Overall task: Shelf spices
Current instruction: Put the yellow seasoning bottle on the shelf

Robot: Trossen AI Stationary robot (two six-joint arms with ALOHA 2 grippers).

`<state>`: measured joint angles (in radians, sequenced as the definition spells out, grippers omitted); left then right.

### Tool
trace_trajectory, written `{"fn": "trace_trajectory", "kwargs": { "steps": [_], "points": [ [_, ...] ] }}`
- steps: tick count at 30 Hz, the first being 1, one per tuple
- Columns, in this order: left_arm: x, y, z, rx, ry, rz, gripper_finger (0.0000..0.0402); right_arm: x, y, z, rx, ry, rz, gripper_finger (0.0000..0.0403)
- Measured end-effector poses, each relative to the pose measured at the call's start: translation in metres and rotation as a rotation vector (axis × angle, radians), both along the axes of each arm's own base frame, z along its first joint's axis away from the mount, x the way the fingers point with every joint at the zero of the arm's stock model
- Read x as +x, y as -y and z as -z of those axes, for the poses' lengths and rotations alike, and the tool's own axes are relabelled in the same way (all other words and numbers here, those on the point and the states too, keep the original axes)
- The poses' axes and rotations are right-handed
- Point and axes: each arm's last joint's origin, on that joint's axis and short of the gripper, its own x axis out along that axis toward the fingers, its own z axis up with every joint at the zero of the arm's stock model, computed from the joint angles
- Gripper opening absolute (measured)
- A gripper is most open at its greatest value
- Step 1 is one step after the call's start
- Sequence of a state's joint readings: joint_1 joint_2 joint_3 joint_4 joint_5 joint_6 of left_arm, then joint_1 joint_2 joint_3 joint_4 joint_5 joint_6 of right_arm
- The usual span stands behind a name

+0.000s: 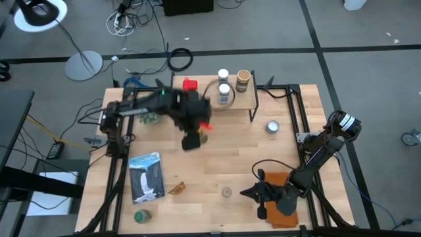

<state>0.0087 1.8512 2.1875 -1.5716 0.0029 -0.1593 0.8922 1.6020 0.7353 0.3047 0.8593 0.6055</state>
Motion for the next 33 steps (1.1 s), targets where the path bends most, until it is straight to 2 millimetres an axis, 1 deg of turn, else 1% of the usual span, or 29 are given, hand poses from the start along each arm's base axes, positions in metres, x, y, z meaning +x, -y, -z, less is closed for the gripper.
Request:
{"fn": "trace_trajectory", "kwargs": {
  "steps": [3, 5, 10, 16, 22, 24, 30, 33],
  "points": [
    [-0.003, -0.026, -0.008, 0.048, 0.029, 0.045, 0.0241, 0.002, 0.006, 0.004, 0.007, -0.026, 0.048, 0.0003],
    [-0.005, -0.040, -0.011, 0.085, 0.039, 0.100, 0.0241, 0.004, 0.010, 0.005, 0.030, -0.034, 0.082, 0.0004],
    [-0.009, -0.066, -0.011, 0.158, 0.024, 0.163, 0.0241, 0.008, 0.015, 0.007, 0.050, -0.053, 0.100, 0.0006],
    [-0.013, -0.082, -0.011, 0.232, 0.000, 0.232, 0.0241, 0.008, 0.013, 0.008, 0.073, -0.081, 0.054, 0.0002],
    [-0.013, -0.102, -0.007, 0.261, -0.017, 0.184, 0.0241, 0.008, 0.013, 0.007, 0.135, -0.075, 0.078, 0.0005],
    [-0.011, -0.109, -0.003, 0.257, -0.026, 0.177, 0.0241, 0.008, 0.013, 0.007, 0.159, -0.071, 0.087, 0.0005],
    [0.004, -0.125, 0.008, 0.299, -0.002, 0.216, 0.0241, 0.008, 0.013, 0.007, 0.242, -0.059, 0.131, 0.0002],
    [0.008, -0.130, 0.007, 0.329, 0.032, 0.227, 0.0241, 0.009, 0.013, 0.006, 0.282, -0.036, 0.162, 0.0004]
  ]
}}
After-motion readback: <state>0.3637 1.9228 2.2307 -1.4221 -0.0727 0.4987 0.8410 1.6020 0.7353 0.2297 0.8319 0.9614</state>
